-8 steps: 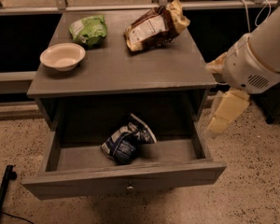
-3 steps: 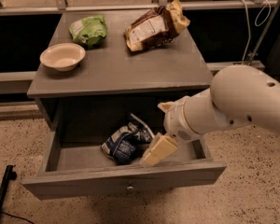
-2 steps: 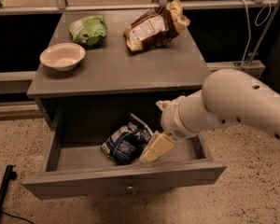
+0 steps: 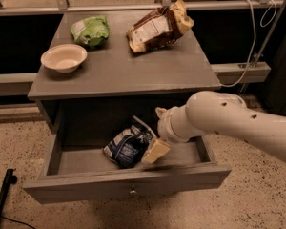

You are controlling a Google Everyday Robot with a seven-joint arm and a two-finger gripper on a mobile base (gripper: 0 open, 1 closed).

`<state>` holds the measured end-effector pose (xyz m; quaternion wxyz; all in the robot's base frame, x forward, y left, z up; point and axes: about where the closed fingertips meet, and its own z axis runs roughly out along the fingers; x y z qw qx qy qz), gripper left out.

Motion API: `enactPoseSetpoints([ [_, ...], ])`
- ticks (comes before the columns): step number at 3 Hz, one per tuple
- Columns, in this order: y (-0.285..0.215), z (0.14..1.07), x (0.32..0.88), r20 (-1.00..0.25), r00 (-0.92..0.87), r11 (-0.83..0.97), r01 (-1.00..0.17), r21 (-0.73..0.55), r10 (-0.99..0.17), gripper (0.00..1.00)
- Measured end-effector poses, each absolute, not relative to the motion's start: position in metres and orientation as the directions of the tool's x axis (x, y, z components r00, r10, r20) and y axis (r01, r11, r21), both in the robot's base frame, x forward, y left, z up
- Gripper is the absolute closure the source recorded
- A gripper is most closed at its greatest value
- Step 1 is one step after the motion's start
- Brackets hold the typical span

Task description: Pick blue chip bag from top drawer and place on counter

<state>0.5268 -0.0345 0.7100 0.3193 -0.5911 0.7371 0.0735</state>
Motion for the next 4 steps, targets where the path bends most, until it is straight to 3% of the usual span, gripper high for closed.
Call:
enactPoseSetpoints([
  [1,-0.031,0.683,0.539,-0.557,-0.1,0.294,-0.916,-0.272,-0.825,0.17],
  [3,-0.008,0.654,0.547,-0.564,-0.077,0.265,-0.929,-0.259,-0.822,0.62],
  [4,0.014,0.655,0.549,-0.659,-0.075,0.248,-0.953,-0.173,-0.748,0.85],
])
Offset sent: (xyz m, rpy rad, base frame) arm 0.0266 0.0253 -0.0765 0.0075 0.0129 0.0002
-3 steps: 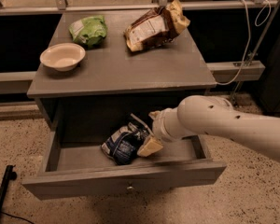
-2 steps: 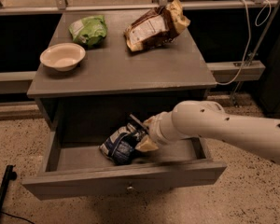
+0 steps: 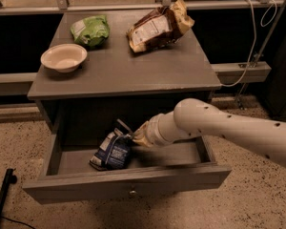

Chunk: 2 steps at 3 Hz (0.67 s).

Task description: Pick blue chip bag from top drawer and place on counter

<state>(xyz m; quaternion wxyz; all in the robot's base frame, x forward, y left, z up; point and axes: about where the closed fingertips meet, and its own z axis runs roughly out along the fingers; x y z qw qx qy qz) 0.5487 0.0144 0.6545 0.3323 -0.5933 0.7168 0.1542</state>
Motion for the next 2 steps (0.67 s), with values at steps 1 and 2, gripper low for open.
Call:
enactPoseSetpoints([
  [1,0.026,0.721,0.549,-0.822,-0.036,0.225,-0.968,-0.113,-0.568,1.0],
  [2,0.021,0.803,0.514,-0.904,0.108,0.122,-0.977,-0.173,-0.414,1.0],
])
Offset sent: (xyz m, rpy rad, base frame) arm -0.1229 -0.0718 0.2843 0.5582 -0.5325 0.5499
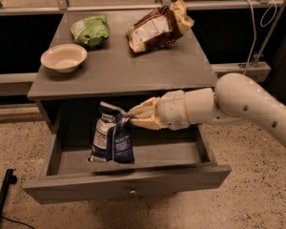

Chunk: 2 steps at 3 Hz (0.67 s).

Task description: Pick blue chip bag from top drawer and place on counter

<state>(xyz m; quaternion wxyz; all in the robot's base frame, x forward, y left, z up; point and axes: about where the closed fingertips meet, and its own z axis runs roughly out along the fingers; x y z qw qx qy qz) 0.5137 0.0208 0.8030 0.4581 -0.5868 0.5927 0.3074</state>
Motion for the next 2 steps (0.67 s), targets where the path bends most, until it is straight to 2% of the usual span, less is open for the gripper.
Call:
enactPoseSetpoints([
  [1,-0.007,0.871,0.475,-0.888,0.322,0.037,-0.935,-0.353,-0.329,1.0],
  [2,-0.031,0.922,0.479,-0.818,0.464,0.035,-0.863,-0.504,-0.34,1.0],
])
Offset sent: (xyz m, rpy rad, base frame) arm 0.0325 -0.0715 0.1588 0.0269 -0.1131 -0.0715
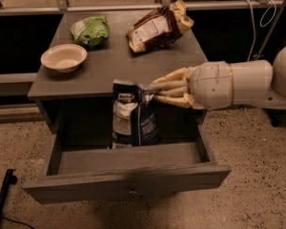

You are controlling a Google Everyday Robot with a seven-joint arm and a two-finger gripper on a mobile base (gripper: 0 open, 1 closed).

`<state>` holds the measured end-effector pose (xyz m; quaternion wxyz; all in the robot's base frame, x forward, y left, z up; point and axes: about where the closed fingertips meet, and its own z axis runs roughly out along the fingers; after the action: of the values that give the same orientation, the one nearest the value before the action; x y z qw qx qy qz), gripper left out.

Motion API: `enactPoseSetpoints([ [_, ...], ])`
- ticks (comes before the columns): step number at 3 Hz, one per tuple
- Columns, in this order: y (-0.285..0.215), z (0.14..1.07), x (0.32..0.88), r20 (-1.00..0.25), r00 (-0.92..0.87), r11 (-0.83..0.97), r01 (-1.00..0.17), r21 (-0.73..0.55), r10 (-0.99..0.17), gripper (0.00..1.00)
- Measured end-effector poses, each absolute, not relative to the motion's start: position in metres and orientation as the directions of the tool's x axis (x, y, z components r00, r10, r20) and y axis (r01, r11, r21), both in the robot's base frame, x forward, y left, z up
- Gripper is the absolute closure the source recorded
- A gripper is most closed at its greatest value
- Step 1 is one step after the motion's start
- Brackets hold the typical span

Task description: Pick blue chip bag from top drawer and place on counter

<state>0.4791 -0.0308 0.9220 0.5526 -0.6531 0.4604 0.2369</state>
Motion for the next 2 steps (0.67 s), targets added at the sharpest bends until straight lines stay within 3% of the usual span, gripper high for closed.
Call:
enactPoseSetpoints([
  [1,-0.06,0.953,0.542,-0.772,0.446,0.102,-0.834,-0.542,-0.453,1.0],
  [2,-0.084,0.96,0.616,-0.781,0.326,0.202,-0.848,-0.491,-0.532,1.0],
])
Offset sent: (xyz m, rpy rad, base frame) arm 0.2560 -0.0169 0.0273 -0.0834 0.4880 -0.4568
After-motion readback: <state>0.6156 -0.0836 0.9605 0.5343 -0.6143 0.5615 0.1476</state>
